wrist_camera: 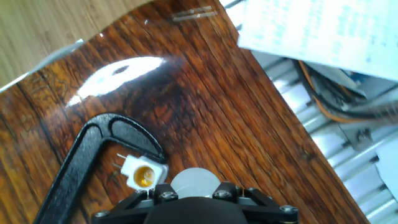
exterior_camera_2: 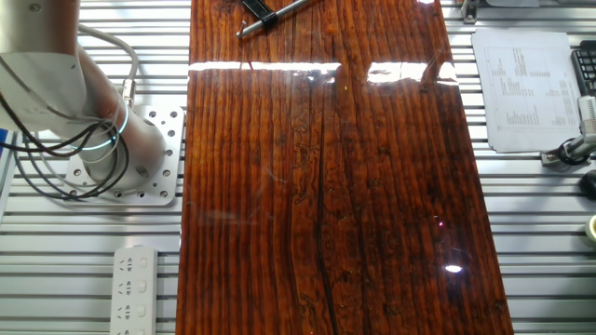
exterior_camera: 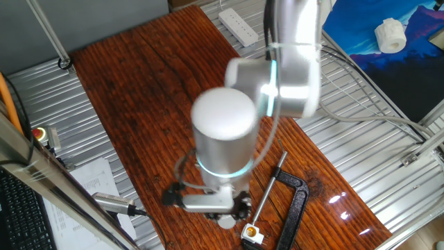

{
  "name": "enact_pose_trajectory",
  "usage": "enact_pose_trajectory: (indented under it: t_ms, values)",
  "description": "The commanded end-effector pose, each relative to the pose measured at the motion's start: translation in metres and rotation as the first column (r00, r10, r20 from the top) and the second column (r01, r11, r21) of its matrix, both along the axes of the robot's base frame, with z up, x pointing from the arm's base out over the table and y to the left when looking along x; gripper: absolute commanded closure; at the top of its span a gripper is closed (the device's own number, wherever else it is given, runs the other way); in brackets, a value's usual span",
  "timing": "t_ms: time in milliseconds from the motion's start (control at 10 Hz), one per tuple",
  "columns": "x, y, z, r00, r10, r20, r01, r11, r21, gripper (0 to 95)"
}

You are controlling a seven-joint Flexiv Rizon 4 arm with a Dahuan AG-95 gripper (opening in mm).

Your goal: Install the light bulb by rotating it

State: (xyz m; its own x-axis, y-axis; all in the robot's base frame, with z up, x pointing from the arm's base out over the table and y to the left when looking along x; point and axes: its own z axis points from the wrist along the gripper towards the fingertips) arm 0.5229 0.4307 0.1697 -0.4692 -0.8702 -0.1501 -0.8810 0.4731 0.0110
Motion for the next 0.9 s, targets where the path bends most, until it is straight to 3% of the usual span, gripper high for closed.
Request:
enact_pose_trajectory:
  t_ms: [100,300,400,600,800,900]
  values:
    - [-0.002,0.000,0.000,1.000,-0.012,0.008,0.012,1.000,0.025,57.0]
    - [-0.002,0.000,0.000,1.000,0.008,0.012,-0.008,1.000,0.014,57.0]
    - [-0.002,0.000,0.000,0.999,0.037,0.026,-0.038,0.999,0.018,76.0]
    - [-0.002,0.000,0.000,0.995,0.089,0.050,-0.091,0.995,0.038,76.0]
    - [-0.002,0.000,0.000,0.996,0.081,0.046,-0.082,0.996,0.033,76.0]
    - [-0.001,0.013,0.002,0.997,0.067,0.044,-0.069,0.997,0.039,76.0]
